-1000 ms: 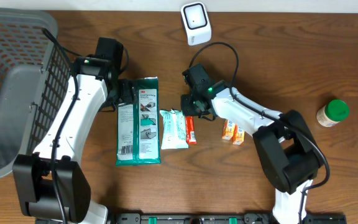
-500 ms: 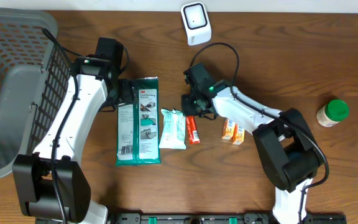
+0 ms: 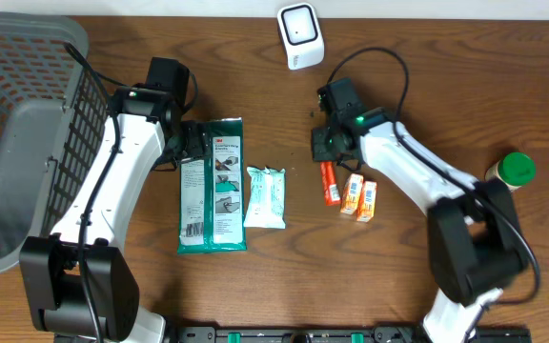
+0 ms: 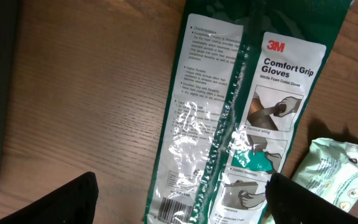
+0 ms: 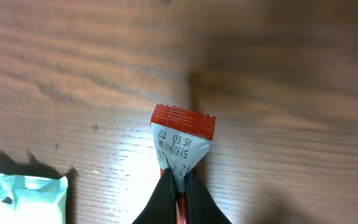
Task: Scan the item barcode
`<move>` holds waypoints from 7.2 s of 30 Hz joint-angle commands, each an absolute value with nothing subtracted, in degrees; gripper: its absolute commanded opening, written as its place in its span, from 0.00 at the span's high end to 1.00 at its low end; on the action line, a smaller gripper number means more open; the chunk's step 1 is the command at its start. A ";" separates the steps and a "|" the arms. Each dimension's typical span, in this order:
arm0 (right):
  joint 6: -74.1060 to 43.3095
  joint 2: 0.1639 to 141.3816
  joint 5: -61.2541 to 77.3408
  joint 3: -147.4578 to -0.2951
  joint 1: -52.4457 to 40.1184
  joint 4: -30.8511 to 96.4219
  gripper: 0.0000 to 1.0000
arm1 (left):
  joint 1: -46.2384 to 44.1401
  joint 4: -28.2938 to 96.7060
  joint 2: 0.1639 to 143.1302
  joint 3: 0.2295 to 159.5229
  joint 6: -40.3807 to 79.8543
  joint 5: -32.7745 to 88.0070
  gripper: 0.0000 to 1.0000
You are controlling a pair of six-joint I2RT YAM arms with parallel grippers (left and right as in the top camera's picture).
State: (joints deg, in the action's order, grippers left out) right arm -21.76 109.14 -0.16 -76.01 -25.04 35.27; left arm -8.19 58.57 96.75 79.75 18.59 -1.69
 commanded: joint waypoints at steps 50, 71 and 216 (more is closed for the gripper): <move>-17.54 122.91 -36.97 -76.09 -48.60 13.10 0.60 | -8.05 58.87 96.55 80.55 18.48 -2.20 0.13; -13.45 107.87 4.01 -82.65 -30.24 35.14 0.54 | -8.05 58.87 96.55 80.55 18.48 -2.20 0.13; -64.34 123.57 -20.47 -80.51 -35.29 27.86 0.86 | -8.05 58.87 96.55 80.55 18.48 -2.20 0.13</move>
